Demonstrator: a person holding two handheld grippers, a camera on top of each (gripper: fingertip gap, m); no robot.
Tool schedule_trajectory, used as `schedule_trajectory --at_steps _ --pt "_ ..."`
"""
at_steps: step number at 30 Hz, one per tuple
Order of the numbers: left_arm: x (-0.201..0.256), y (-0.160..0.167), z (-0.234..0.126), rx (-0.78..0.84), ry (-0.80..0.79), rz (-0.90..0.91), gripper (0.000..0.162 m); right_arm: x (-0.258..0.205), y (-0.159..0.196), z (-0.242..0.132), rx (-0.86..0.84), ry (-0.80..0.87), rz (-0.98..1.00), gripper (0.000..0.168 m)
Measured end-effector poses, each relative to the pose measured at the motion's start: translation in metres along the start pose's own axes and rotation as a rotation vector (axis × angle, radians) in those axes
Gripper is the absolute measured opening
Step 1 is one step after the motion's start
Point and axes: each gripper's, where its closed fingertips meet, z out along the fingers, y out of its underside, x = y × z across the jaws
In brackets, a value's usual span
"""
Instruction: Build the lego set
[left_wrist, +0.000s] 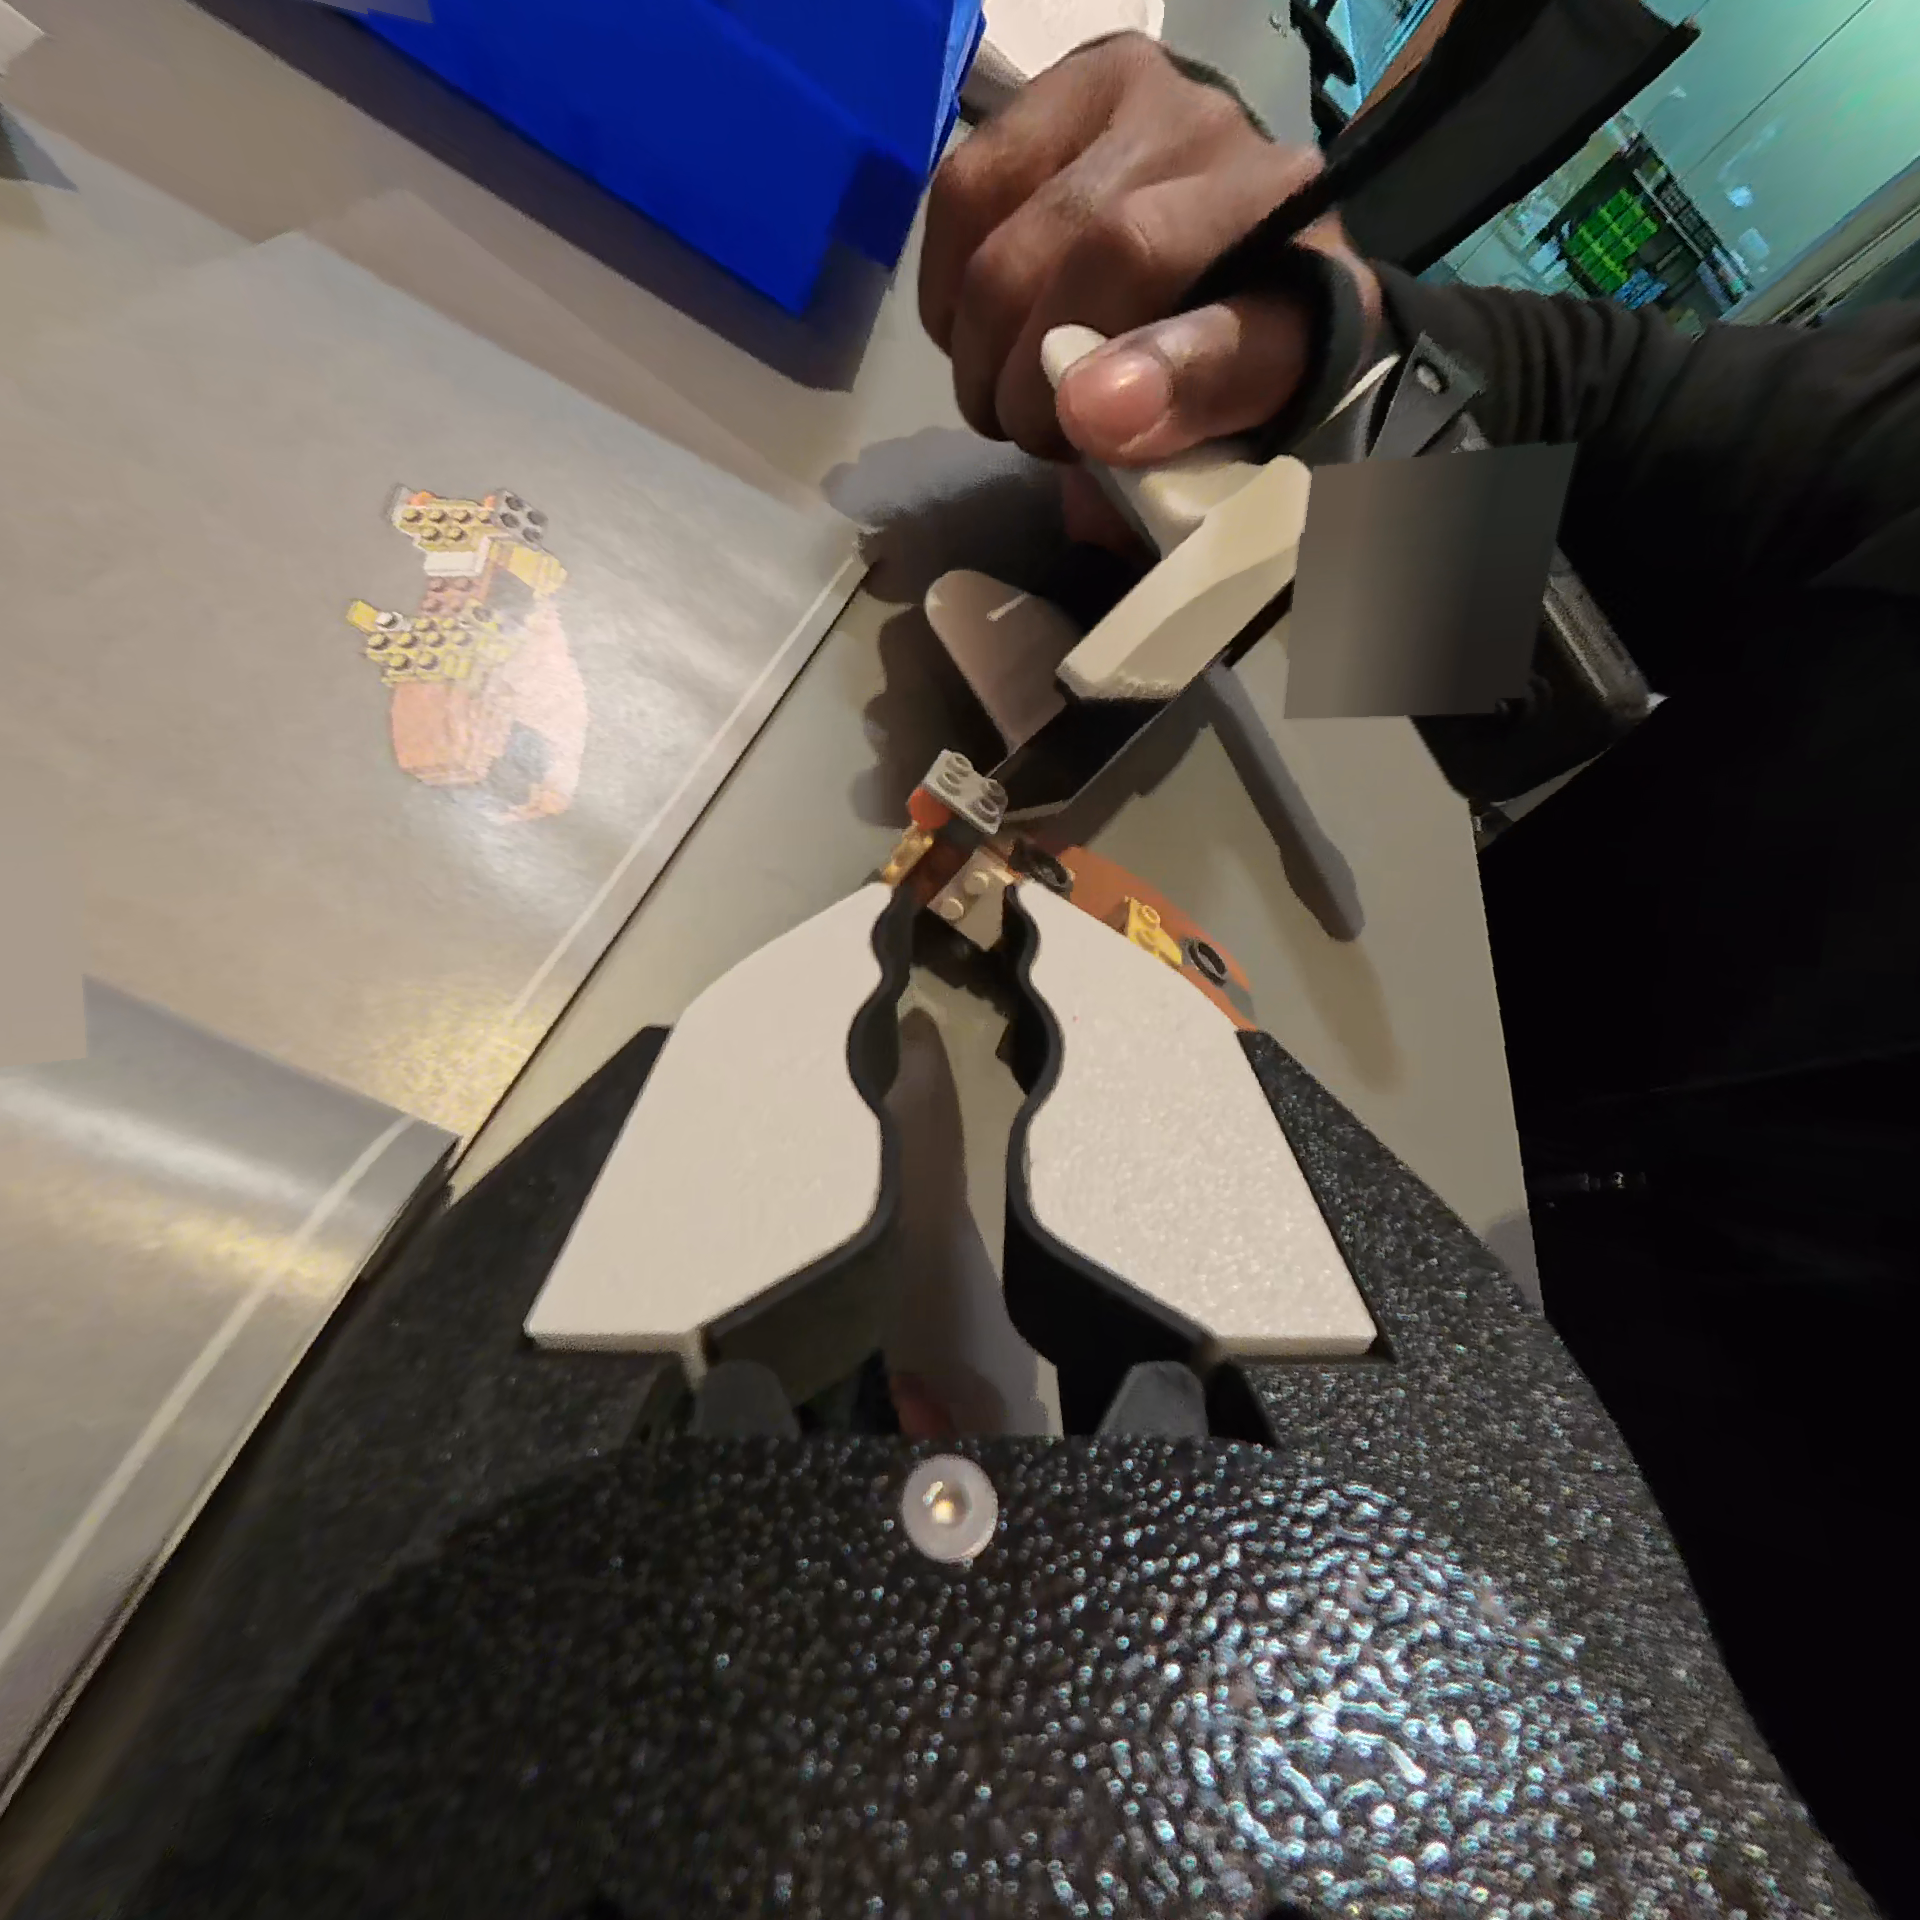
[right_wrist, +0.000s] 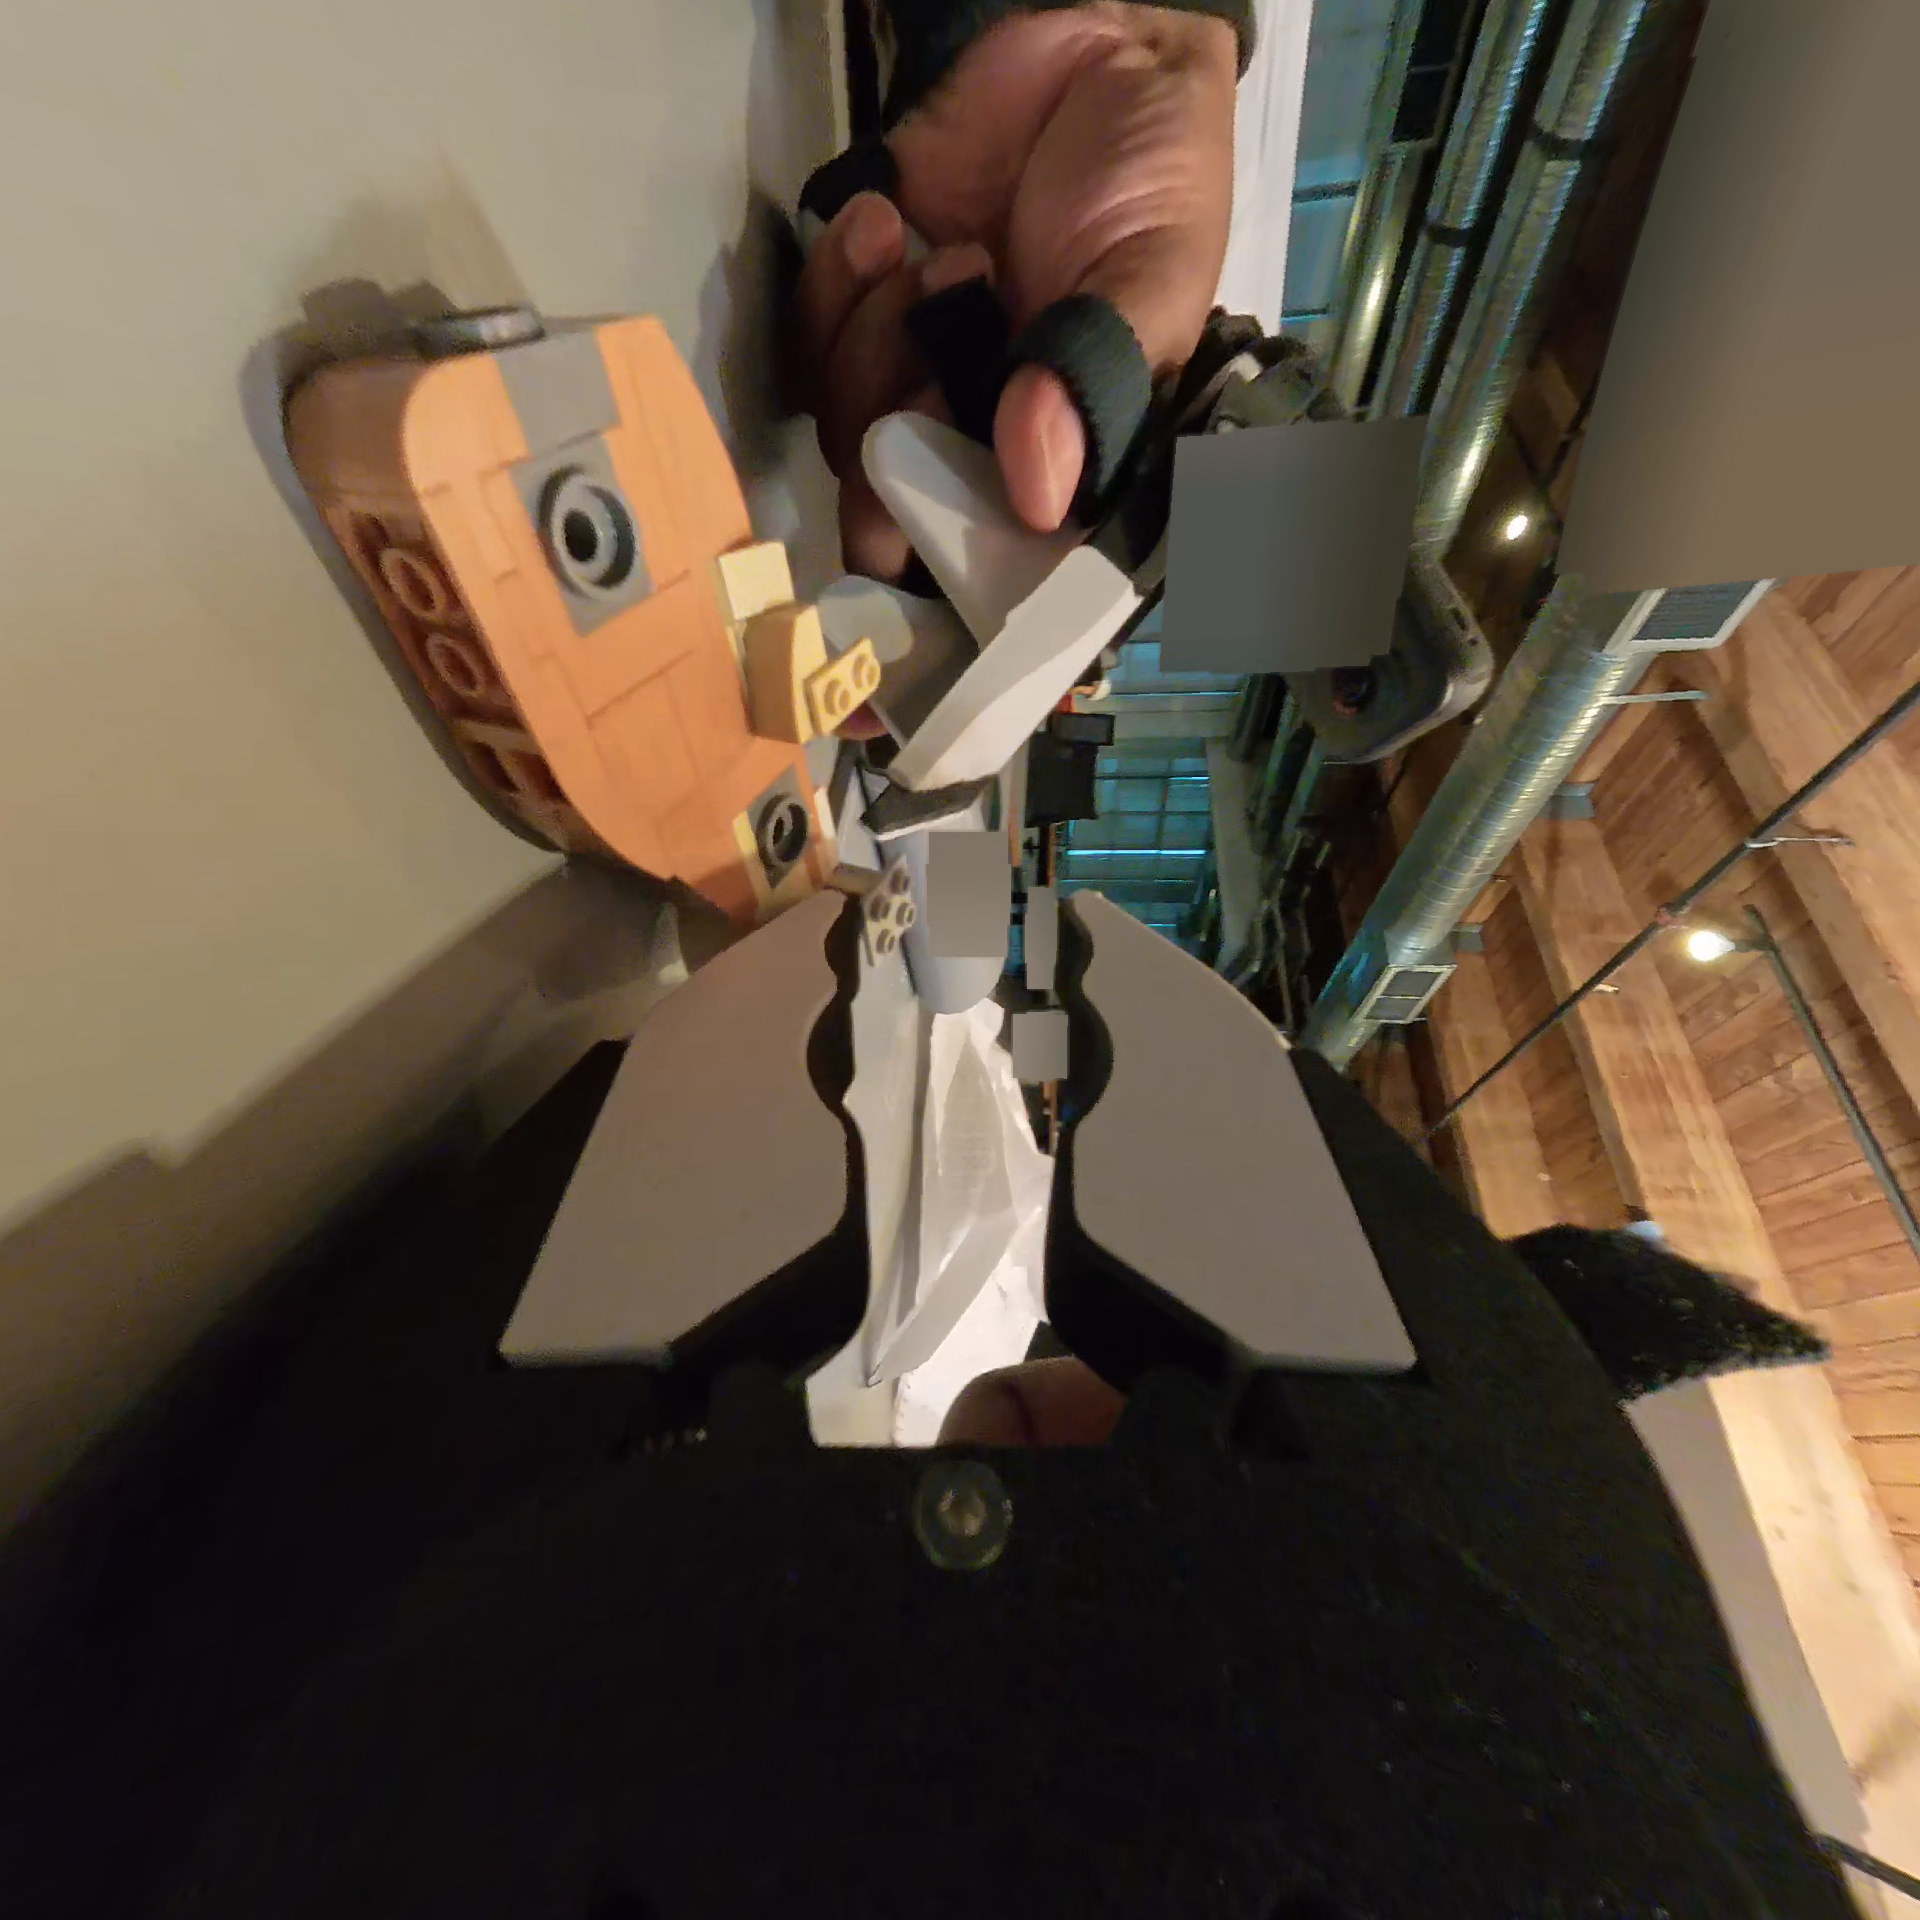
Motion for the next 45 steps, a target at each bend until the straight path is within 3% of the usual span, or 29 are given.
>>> schedule_trajectory --at_steps 9,19,25,33,39,45 --pt "0.002 0.000 0.000 0.003 0.012 0.009 0.016 -0.008 0.004 -0.012 -0.076 -0.120 0.006 0.039" --pt "0.016 0.001 -0.008 -0.012 -0.034 0.097 0.022 0.010 0.027 -0.056 -0.278 -0.013 0.147 0.035" --pt "0.060 -0.002 -0.011 0.094 -0.286 0.119 0.031 0.003 0.042 -0.092 -0.421 0.068 0.296 0.031" --pt "0.057 0.028 0.016 0.033 -0.650 0.020 0.052 0.008 0.053 -0.101 -0.479 0.093 0.421 0.030" --pt "0.050 0.038 0.033 -0.045 -0.754 0.001 0.051 0.005 0.045 -0.102 -0.446 0.066 0.456 0.031" --pt "0.043 0.038 0.037 -0.129 -0.832 0.106 0.051 0.002 0.043 -0.100 -0.443 0.055 0.456 0.030"
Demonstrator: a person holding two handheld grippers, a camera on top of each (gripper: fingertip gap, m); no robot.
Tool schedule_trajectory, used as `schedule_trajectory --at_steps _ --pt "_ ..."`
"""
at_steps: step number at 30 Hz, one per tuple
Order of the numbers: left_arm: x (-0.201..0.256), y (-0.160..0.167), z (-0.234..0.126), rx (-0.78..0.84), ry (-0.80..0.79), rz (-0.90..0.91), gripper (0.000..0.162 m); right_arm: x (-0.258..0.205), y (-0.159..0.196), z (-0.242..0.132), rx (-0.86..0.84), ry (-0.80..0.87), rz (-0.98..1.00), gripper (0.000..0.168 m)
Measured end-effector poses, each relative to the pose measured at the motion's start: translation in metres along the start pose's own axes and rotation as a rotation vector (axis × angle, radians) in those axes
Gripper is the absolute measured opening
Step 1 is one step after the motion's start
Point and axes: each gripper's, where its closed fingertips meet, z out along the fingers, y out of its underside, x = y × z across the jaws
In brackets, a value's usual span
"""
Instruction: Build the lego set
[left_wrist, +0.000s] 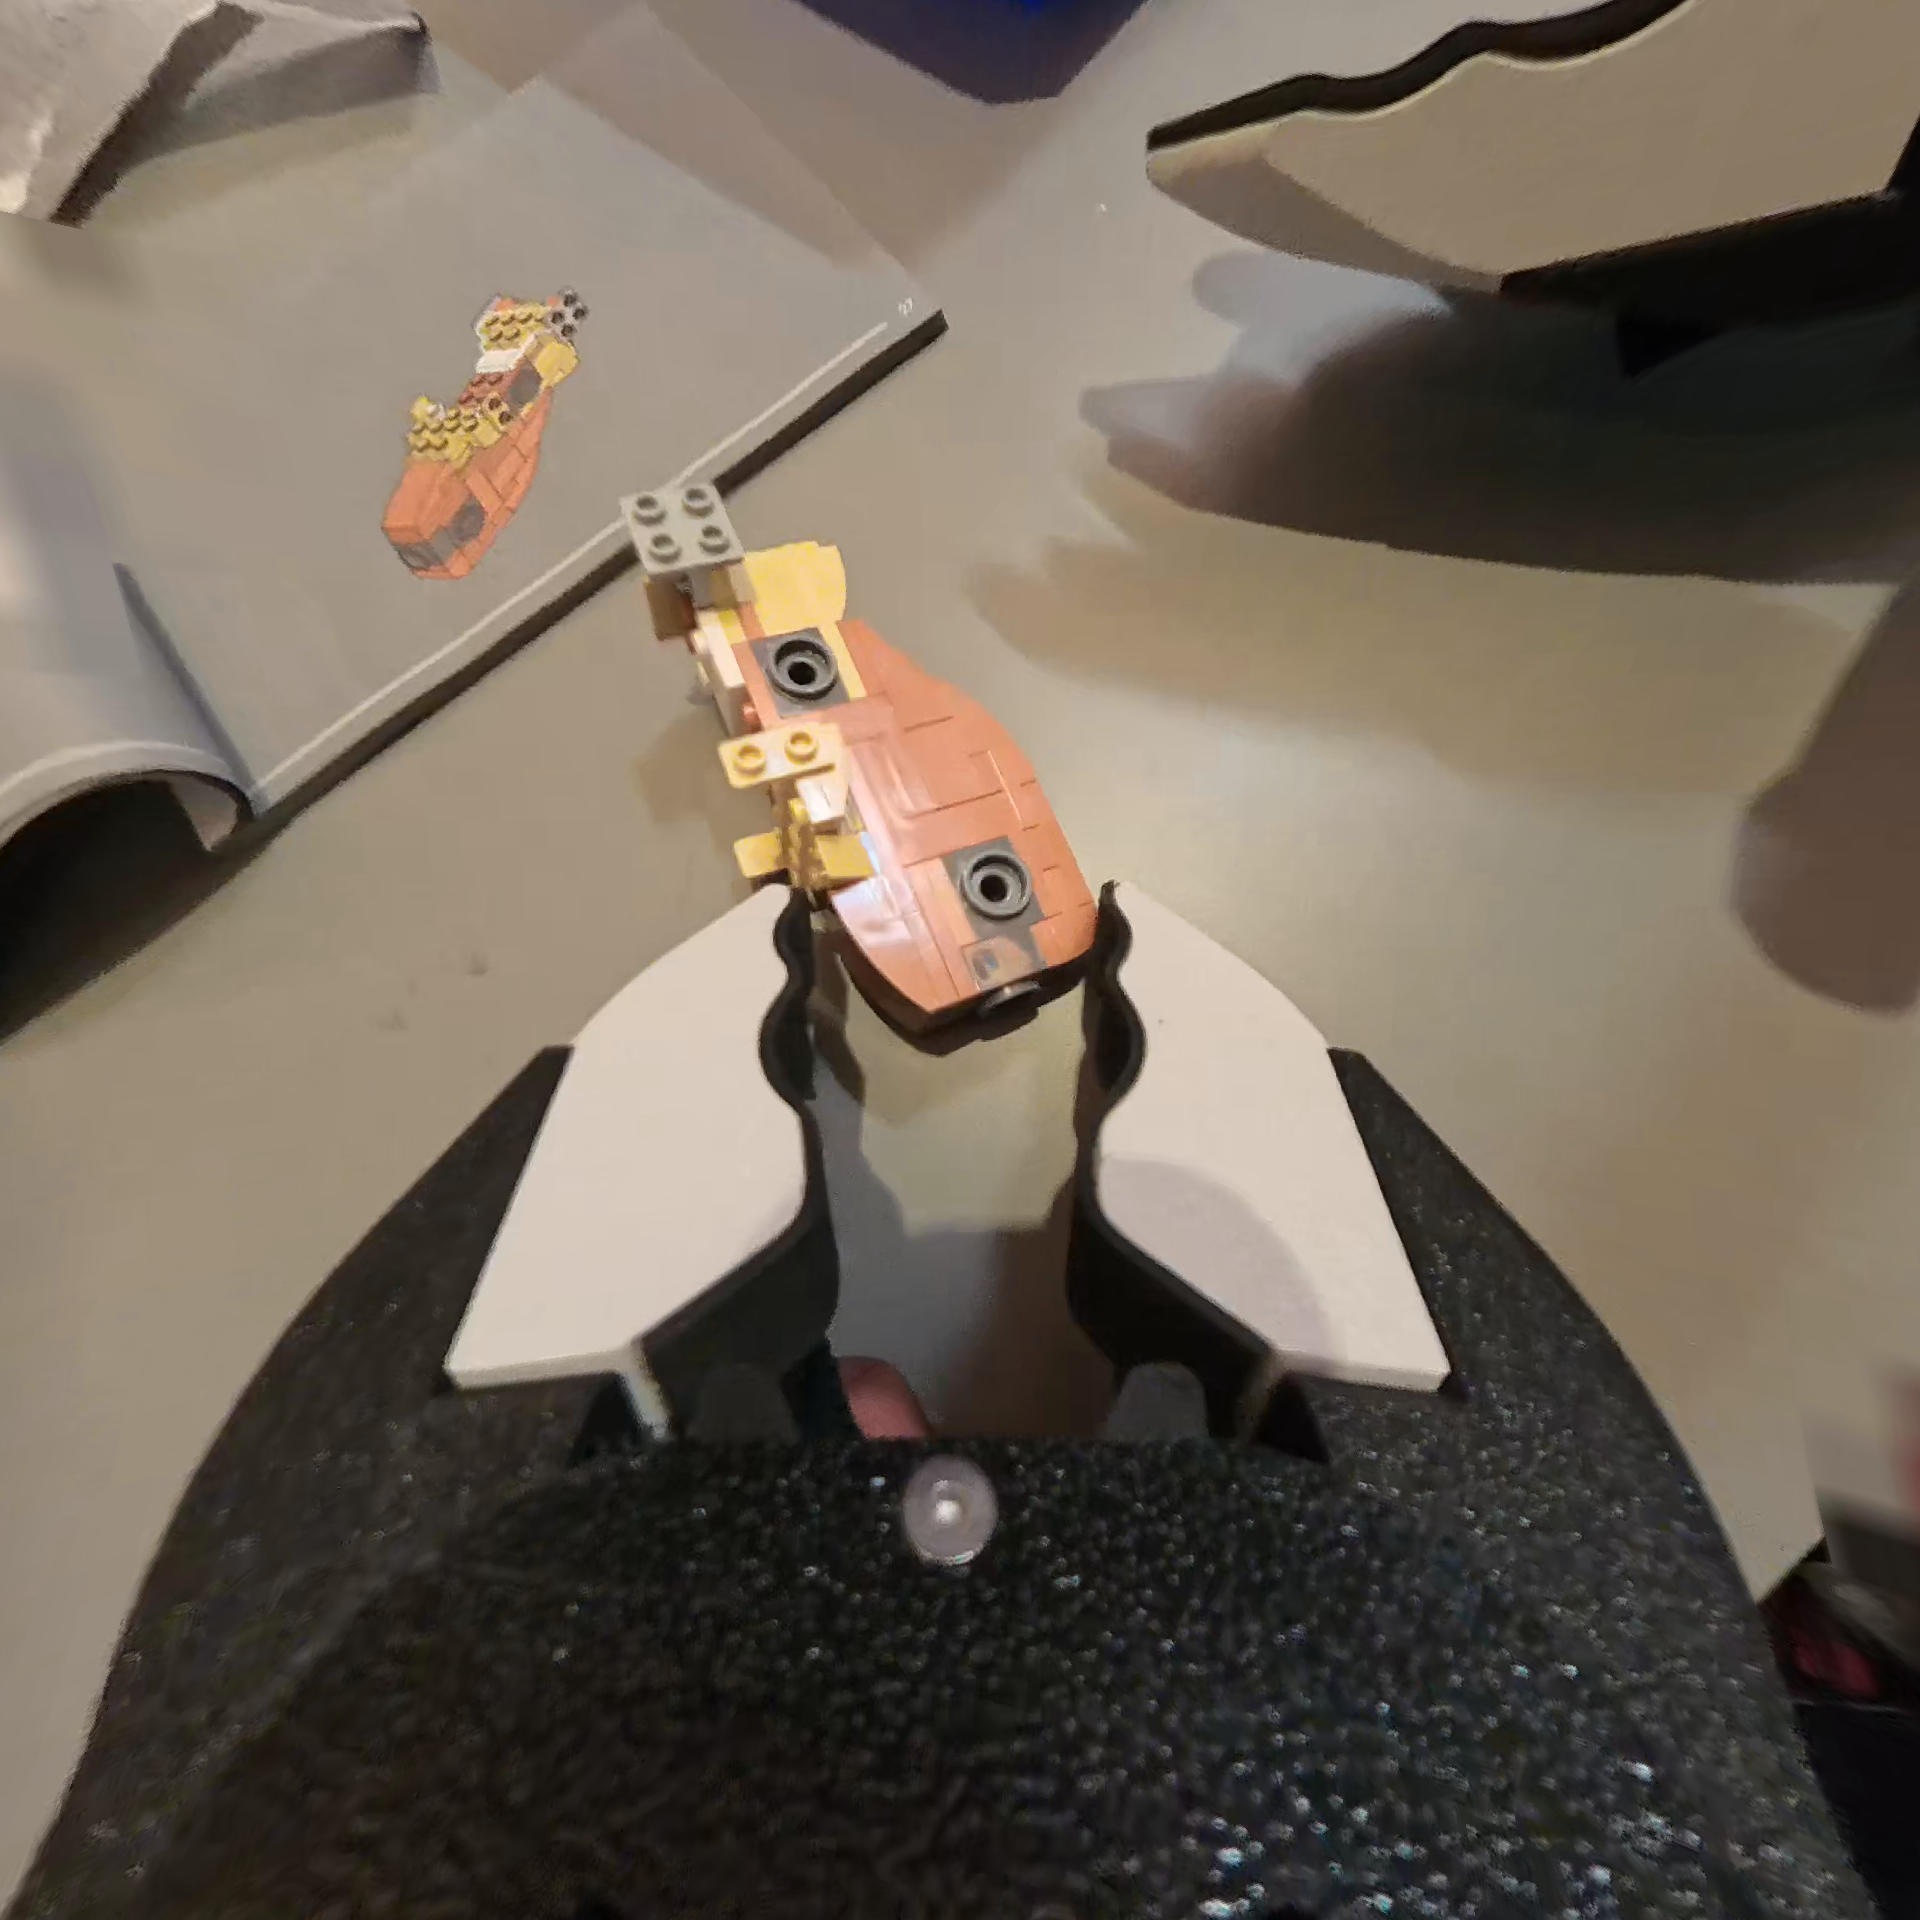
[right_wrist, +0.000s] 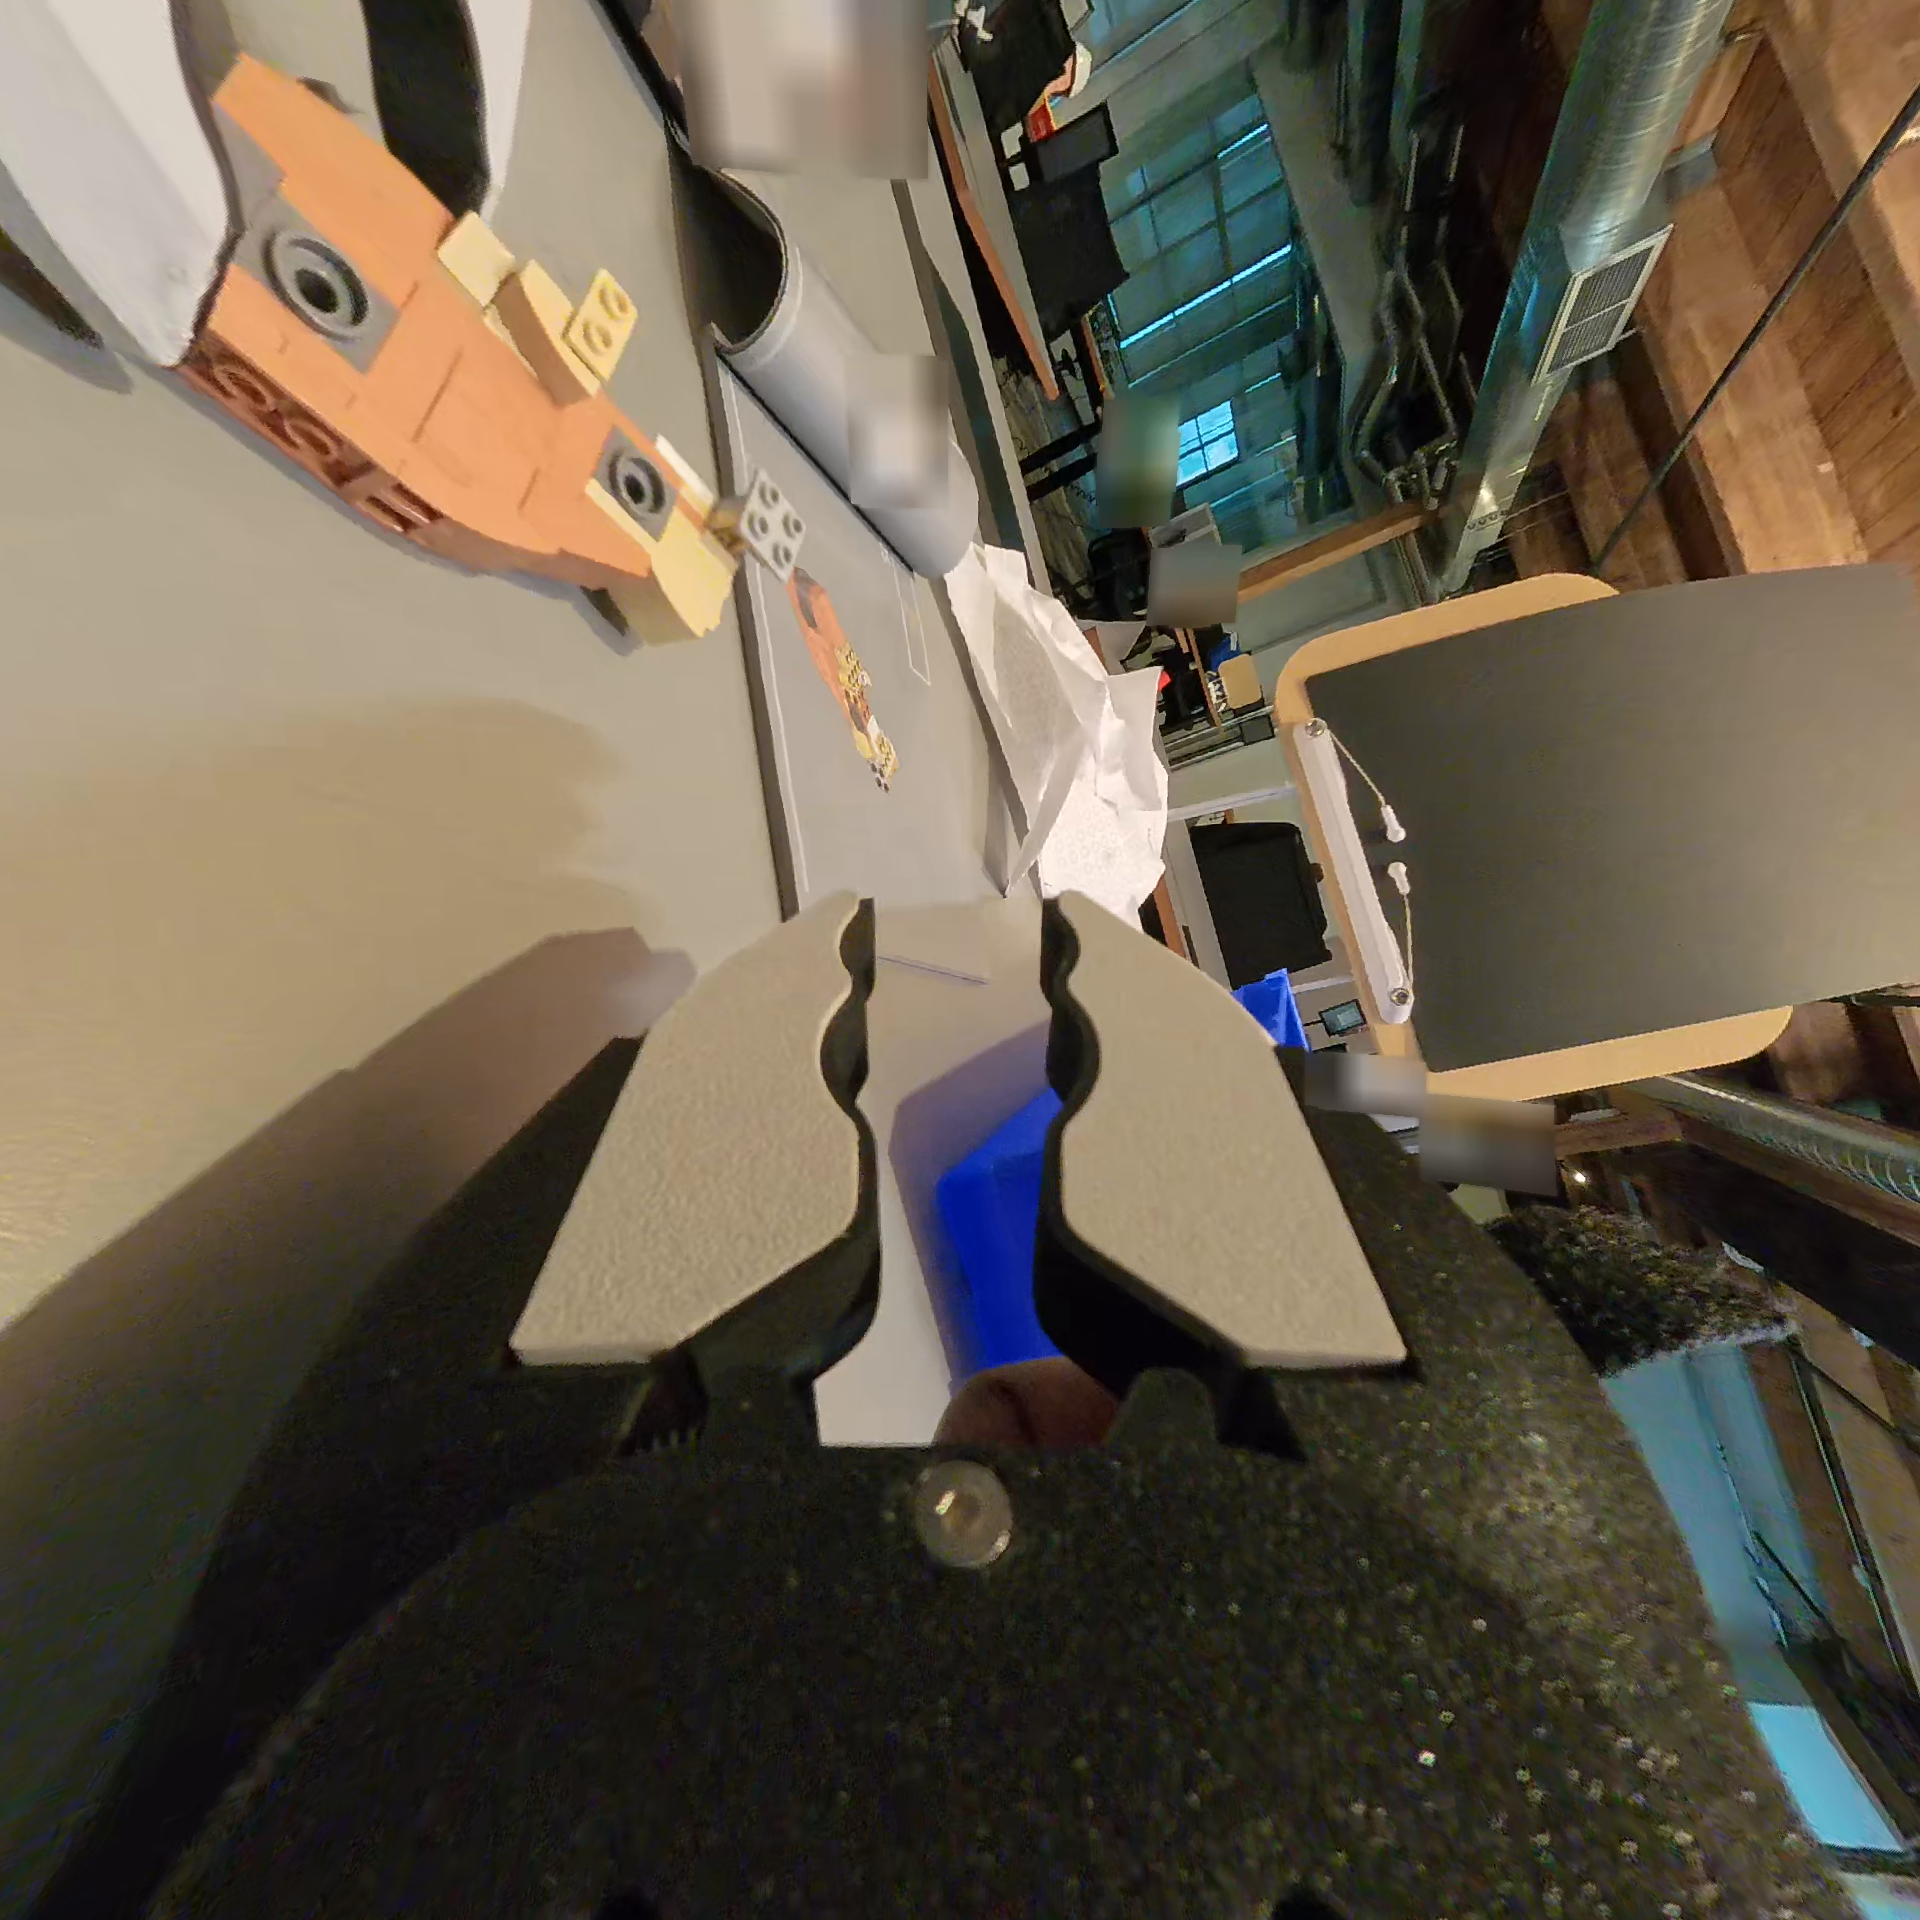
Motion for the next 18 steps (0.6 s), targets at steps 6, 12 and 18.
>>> schedule_trajectory --at_steps 6,12,18 --pt "-0.005 -0.007 -0.003 -0.034 -0.171 0.415 0.051 0.005 0.006 0.001 -0.017 0.014 0.019 0.031" --pt "0.005 -0.019 -0.006 -0.108 -0.385 1.187 0.051 0.001 0.009 -0.001 -0.017 -0.022 0.014 0.030" --pt "0.018 -0.021 -0.008 -0.072 -0.381 1.523 0.050 -0.009 0.011 -0.008 -0.002 -0.106 0.062 0.031"
